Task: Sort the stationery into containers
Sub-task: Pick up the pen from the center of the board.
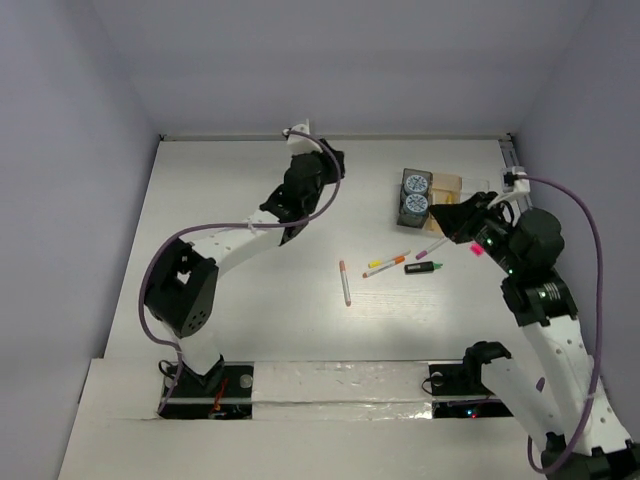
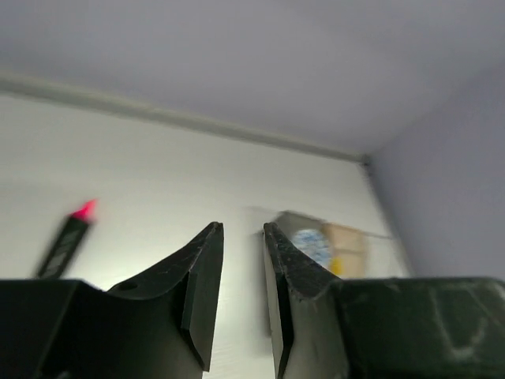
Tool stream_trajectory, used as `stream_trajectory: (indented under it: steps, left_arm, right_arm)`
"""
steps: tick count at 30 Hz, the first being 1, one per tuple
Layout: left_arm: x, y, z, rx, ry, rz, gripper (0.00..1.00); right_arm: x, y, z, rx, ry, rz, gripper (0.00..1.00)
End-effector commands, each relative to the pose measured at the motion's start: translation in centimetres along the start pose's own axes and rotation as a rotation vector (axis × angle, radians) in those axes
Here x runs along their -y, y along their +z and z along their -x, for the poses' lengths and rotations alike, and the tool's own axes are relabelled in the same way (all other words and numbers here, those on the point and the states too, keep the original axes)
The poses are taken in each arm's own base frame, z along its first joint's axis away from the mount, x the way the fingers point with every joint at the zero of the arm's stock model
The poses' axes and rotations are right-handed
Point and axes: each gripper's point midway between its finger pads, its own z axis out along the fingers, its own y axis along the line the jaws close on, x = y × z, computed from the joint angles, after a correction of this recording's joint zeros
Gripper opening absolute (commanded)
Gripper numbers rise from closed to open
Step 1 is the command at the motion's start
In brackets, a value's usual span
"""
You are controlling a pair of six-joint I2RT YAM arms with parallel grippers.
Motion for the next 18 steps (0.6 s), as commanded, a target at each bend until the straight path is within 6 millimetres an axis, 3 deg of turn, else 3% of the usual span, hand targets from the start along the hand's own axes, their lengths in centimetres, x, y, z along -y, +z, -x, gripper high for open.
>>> stream_trajectory:
  steps: [1, 4, 5, 6, 10, 14, 18]
  left_arm:
    - [-6.7, -0.4, -2.9, -0.099, 0.039, 0.149, 0.24]
    - [-11.3, -0.3, -5.3, -0.206, 0.154, 0.251, 0.25]
    - [-12.1, -0.1, -5.8, -0.245, 0.191, 0.264, 0.26]
    - [-13.2, 0.0, -7.6, -0.302, 0.253, 0.275, 0.28]
    - [-17.0, 0.4, -9.8, -0.391, 0.357, 0.368, 0.33]
    - [-18.7, 1.3, -10.8, -0.428, 0.405, 0.380, 0.52]
    - [-20.5, 2.4, -11.3, -0.458, 0.423, 0.382, 0.59]
  right_arm:
    - [-0.8, 1.7, -1.5, -0.056, 0.036, 0.089, 0.22]
    - [-0.7, 2.4, -1.9, -0.057, 0.044, 0.099, 0.23]
    - [-0.7, 2.5, -1.8, -0.057, 0.042, 0.099, 0.24]
    - [-0.5, 2.7, -1.9, -0.061, 0.041, 0.095, 0.24]
    - [-0.3, 3.3, -2.4, -0.076, 0.040, 0.094, 0.26]
    - [0.0, 3.9, -3.1, -0.097, 0.044, 0.089, 0.28]
    - [0.3, 4.4, -3.6, -0.107, 0.040, 0.084, 0.29]
